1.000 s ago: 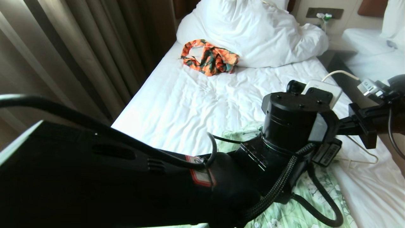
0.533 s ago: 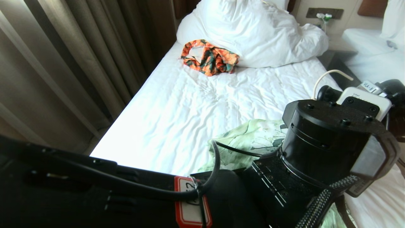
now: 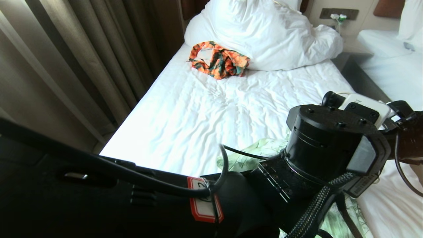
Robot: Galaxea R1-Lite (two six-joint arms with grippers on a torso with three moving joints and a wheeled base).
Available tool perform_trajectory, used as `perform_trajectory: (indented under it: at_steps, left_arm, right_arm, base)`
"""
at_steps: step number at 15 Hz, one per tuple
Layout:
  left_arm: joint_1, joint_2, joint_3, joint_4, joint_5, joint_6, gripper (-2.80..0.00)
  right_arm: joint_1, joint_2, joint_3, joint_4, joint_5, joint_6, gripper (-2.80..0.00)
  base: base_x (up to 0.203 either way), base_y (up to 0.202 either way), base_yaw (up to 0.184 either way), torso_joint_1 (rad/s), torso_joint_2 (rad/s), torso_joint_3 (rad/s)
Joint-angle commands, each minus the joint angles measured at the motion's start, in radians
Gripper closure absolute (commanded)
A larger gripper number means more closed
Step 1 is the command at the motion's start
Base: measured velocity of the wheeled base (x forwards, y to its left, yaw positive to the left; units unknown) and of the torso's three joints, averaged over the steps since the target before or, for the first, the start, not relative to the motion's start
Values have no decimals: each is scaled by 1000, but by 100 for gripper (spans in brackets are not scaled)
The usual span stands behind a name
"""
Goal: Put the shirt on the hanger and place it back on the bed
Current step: Hook one side of the shirt onto the hanger
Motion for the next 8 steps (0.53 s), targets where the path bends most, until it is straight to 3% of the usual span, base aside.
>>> perform_trajectory:
  at_steps: [1,2,3,8]
  left_arm:
    - [4,7,4,-2,3,1,0]
    - [1,11,3,-3,3,1,-232]
    - [-5,12,4,-3,3,1,-280]
    - [-39,29,13,0,1,1,-280]
  right_arm:
    - [-1,22,11,-8,13,-6,0]
    - [1,32,9,-14,15,-6,0]
    - [2,46,8,-15,16,-7,0]
    - [10,63,22,-16,45,-9,0]
  base:
    - [0,0,0,0,0,0]
    - [0,0,0,0,0,0]
    - [0,0,0,0,0,0]
    - [0,0,0,0,0,0]
